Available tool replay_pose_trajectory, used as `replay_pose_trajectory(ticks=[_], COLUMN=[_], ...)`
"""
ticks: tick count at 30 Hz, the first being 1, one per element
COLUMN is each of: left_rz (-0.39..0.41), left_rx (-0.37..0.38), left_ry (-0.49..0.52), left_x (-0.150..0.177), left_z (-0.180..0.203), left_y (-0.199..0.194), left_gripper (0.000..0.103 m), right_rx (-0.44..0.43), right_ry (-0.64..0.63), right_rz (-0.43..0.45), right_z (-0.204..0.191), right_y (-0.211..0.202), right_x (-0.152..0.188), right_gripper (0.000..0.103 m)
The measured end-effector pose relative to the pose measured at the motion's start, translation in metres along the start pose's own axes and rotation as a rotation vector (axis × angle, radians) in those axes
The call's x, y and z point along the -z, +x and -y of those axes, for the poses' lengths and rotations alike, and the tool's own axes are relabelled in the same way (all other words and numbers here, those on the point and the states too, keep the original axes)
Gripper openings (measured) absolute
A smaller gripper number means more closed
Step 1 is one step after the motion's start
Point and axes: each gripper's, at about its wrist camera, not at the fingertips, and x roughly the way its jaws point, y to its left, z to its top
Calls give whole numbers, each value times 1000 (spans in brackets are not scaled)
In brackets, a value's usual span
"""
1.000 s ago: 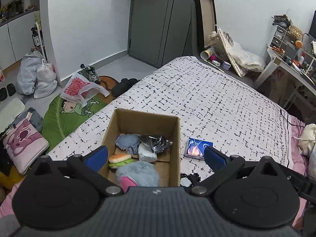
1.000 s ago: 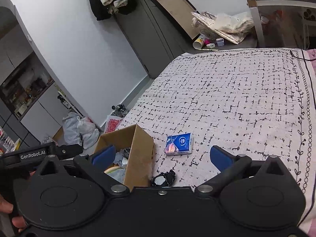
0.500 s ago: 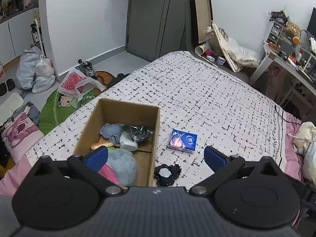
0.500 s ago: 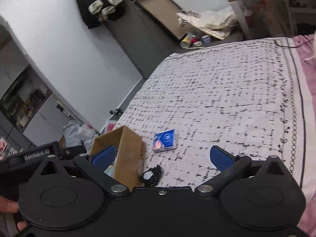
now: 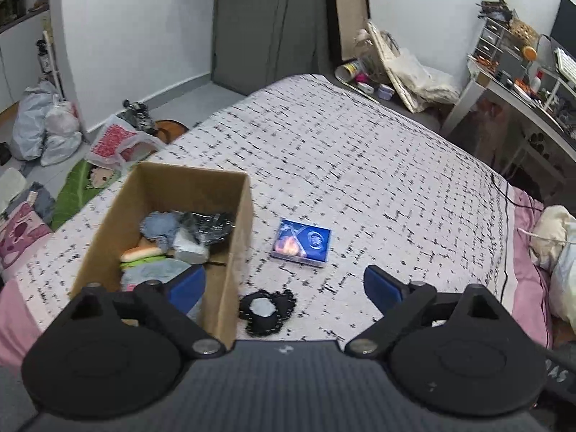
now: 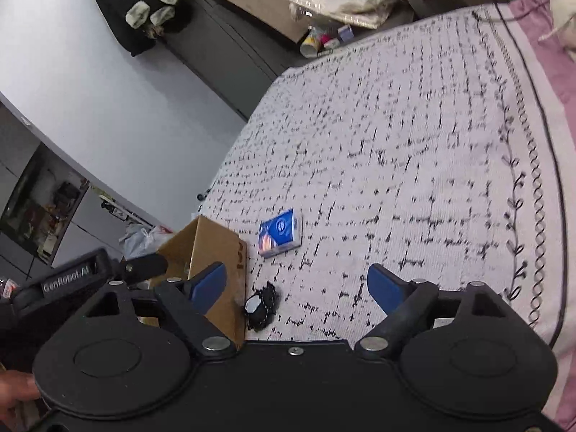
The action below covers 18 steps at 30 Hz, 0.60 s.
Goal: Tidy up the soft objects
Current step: 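Grasp the small black beaded item with the right gripper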
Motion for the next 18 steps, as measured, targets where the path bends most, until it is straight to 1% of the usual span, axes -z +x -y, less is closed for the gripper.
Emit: replay_pose_trajectory(ticks=[2, 5, 9, 13, 16, 18], left_rz=[-12, -29, -69, -99, -123, -132], left_rx=[15, 18, 36, 47, 56, 55], left_ry=[18, 47, 72, 117, 130, 147], left_x=[-1, -2, -6, -13, -17, -20], left_z=[4, 9, 11, 13, 11, 10], left_y=[7, 17, 34, 49, 60, 66], left_gripper=[89, 86, 80, 77, 72, 71], right_rx=[-10, -14, -57, -85, -94, -101], right_ry=[1, 14, 106, 175, 183, 184], right_rz=[-16, -38, -70, -98, -117, -126], right_z=[1, 4, 16, 22, 20, 16], right_y=[7, 22, 42, 61, 72, 79], right_x=[3, 6, 10, 15, 19, 22], right_gripper=[82, 76, 66, 62, 58, 57])
